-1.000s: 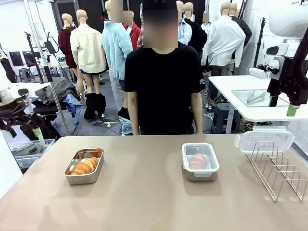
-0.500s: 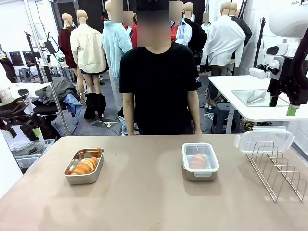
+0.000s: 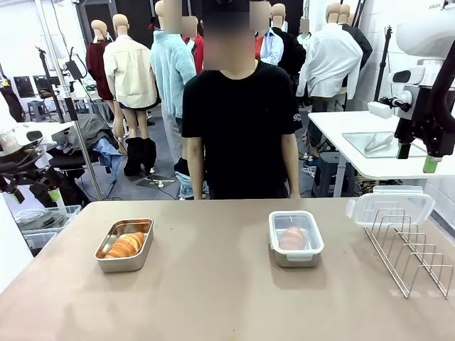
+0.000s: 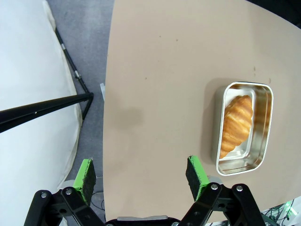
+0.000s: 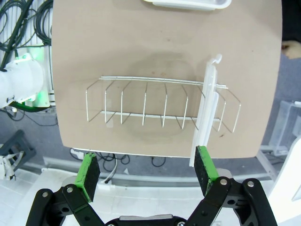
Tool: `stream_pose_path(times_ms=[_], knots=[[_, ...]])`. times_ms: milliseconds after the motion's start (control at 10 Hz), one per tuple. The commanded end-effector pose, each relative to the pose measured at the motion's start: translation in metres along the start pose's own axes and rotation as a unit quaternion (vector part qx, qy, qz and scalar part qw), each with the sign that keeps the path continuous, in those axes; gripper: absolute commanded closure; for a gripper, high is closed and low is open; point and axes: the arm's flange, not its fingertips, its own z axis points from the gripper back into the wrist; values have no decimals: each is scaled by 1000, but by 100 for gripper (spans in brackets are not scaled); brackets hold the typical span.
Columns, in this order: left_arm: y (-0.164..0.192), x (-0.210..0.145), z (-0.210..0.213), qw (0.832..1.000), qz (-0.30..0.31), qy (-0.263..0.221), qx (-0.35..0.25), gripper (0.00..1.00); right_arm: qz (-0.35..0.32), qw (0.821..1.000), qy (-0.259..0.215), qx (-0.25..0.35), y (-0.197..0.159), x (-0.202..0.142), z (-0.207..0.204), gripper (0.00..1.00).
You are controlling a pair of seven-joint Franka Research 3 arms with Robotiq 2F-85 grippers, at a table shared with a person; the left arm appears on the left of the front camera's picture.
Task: Place the bread in airtight containers.
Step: Pick up one Airtight Container lid and hand it to the human.
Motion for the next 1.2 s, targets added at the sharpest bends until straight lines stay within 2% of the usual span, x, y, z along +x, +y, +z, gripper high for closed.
stream_pose_path(times_ms=[0, 100, 400, 800, 1100], knots=[[2, -2, 0, 1000, 1, -5, 0, 0, -3, 1000, 18, -9, -17, -4, -17, 0], [2, -2, 0, 1000, 1, -5, 0, 0, 8, 999, 26, -23, -27, -6, -30, 0], [2, -2, 0, 1000, 1, -5, 0, 0, 5, 1000, 11, -6, -40, -11, -46, 0], [2, -2, 0, 1000, 1, -5, 0, 0, -18, 1000, -2, -1, -56, -13, -79, 0], [2, -2, 0, 1000, 1, -5, 0, 0, -34, 999, 2, -19, -72, -14, -103, 0]])
